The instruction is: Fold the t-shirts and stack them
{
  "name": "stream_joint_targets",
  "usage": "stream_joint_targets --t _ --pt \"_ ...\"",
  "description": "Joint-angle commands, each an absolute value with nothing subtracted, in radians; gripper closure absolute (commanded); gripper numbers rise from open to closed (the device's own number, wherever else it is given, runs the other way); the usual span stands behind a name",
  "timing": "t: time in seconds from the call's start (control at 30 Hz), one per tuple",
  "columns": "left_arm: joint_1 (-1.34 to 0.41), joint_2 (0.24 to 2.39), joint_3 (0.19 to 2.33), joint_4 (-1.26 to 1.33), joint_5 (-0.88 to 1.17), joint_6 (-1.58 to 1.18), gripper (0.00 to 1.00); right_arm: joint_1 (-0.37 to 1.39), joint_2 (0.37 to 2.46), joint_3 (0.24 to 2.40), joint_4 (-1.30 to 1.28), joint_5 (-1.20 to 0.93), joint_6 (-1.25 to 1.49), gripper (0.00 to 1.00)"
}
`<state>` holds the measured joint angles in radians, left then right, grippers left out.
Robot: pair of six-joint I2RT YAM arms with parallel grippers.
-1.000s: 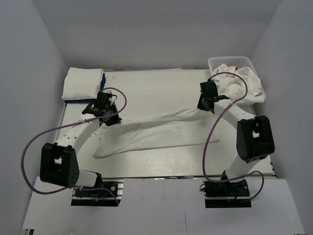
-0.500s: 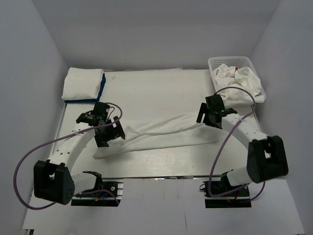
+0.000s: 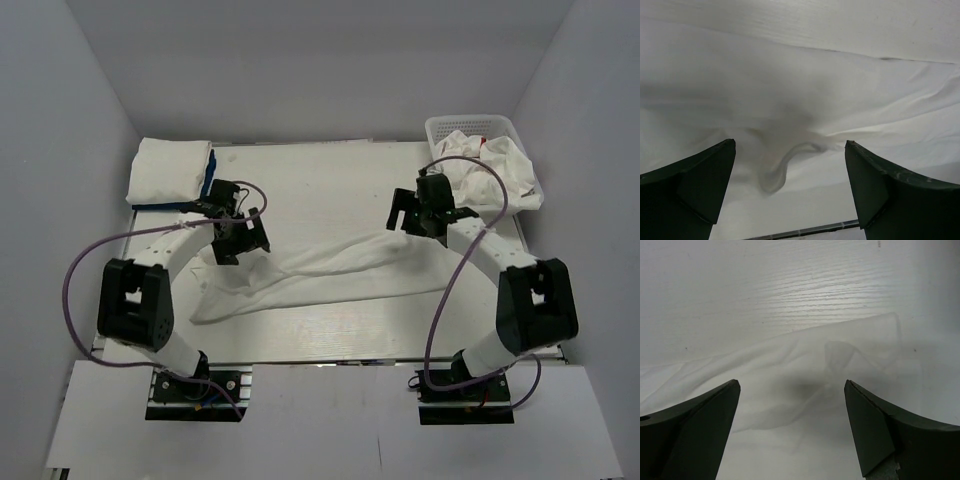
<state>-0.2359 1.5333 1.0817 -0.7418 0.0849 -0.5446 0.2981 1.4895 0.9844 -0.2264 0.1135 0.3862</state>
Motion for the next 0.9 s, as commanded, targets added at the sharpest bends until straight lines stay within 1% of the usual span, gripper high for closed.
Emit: stream_joint_targets --t 0.0,0.03,0.1,0.17,0.2,0.33,0.4,0.5,0.77,0.87 --pt "-0.250 1.607 1.117 -0.625 0.237 -0.502 0.00 0.310 1.586 1.077 -0.158 0.020 0.351 0.10" --pt "-0.250 1.608 1.108 -0.586 0.302 -0.502 0.00 0.311 1.598 1.084 -0.163 0.017 0.350 0.10" --pt "-0.276 1.617 1.075 -0.575 0.348 -0.502 0.00 0.321 1.643 1.106 -0.181 0.059 0.347 0.10" --pt "-0.287 1.571 1.033 -0.593 0.348 -0.502 0.00 0.327 1.657 1.118 -0.254 0.103 0.345 0.10" --pt "-0.297 1.550 1.017 -0.606 0.328 -0.502 0.00 0.331 1.670 1.117 -0.268 0.182 0.345 0.10" --pt "-0.308 1.454 0.930 -0.597 0.314 -0.502 0.00 0.348 1.660 1.057 -0.339 0.308 0.337 0.10" --pt "-0.317 1.454 0.894 -0.542 0.324 -0.531 0.00 0.350 1.658 1.033 -0.389 0.373 0.357 0.10" --pt "-0.339 1.486 0.885 -0.476 0.417 -0.549 0.00 0.347 1.669 1.017 -0.443 0.468 0.422 0.10" --pt "-0.423 1.509 0.896 -0.486 0.448 -0.525 0.00 0.334 1.599 0.970 -0.459 0.584 0.569 0.10" --pt "-0.448 1.509 0.874 -0.514 0.459 -0.525 0.00 0.324 1.598 0.959 -0.514 0.630 0.633 0.10"
